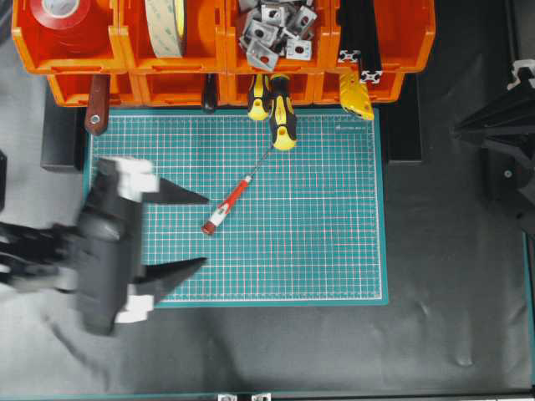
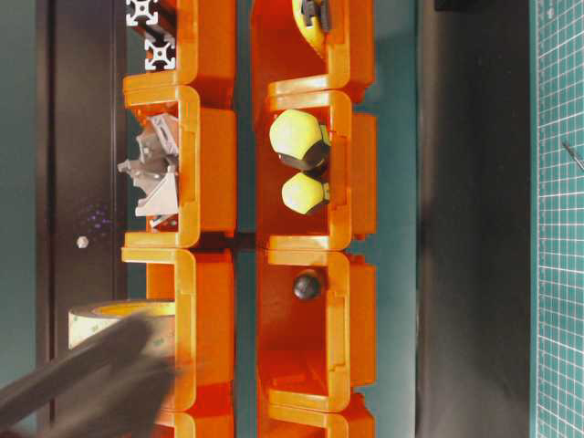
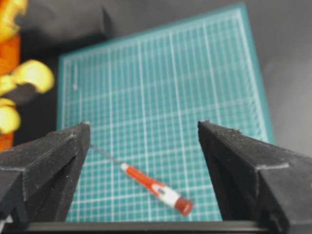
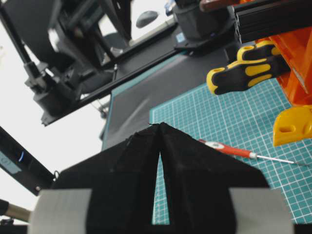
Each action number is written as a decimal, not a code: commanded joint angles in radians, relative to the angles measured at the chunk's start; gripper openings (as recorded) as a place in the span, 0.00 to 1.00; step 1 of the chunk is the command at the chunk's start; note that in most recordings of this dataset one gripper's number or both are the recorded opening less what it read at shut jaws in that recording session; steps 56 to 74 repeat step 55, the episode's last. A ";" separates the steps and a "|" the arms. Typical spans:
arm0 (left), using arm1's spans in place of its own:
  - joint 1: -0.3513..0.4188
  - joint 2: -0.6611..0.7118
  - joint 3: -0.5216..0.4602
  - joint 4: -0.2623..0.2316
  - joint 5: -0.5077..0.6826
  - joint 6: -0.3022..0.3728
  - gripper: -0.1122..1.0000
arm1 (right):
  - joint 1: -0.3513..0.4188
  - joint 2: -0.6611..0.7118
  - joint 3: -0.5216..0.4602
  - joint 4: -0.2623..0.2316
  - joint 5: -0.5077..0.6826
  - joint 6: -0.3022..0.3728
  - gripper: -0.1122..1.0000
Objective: Pick red screwdriver from container rack with left arm.
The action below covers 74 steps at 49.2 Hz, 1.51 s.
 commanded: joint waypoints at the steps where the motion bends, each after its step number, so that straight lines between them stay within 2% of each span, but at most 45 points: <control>1: 0.003 -0.106 0.011 0.005 0.000 -0.029 0.86 | -0.002 0.008 -0.034 -0.005 0.005 -0.003 0.10; 9: 0.002 -0.259 0.097 0.005 -0.006 -0.049 0.84 | -0.002 0.008 -0.034 -0.035 0.006 -0.003 0.10; 13: 0.002 -0.331 0.117 0.005 -0.009 -0.081 0.82 | -0.008 0.008 -0.034 -0.052 0.009 -0.003 0.10; 22: 0.011 -0.518 0.199 0.005 -0.008 -0.115 0.76 | -0.023 0.009 -0.031 -0.066 0.009 -0.006 0.10; 30: 0.011 -0.660 0.268 0.003 -0.028 -0.126 0.72 | -0.060 0.015 -0.025 -0.117 -0.023 -0.046 0.10; 38: 0.011 -0.756 0.331 0.005 -0.061 -0.193 0.71 | -0.075 0.043 0.002 -0.127 -0.067 -0.083 0.10; 48: 0.011 -0.765 0.376 0.005 -0.064 -0.196 0.71 | -0.075 0.057 0.008 -0.129 -0.095 -0.095 0.10; 74: 0.017 -0.750 0.382 0.005 -0.060 -0.198 0.71 | -0.075 0.055 0.008 -0.133 -0.106 -0.101 0.10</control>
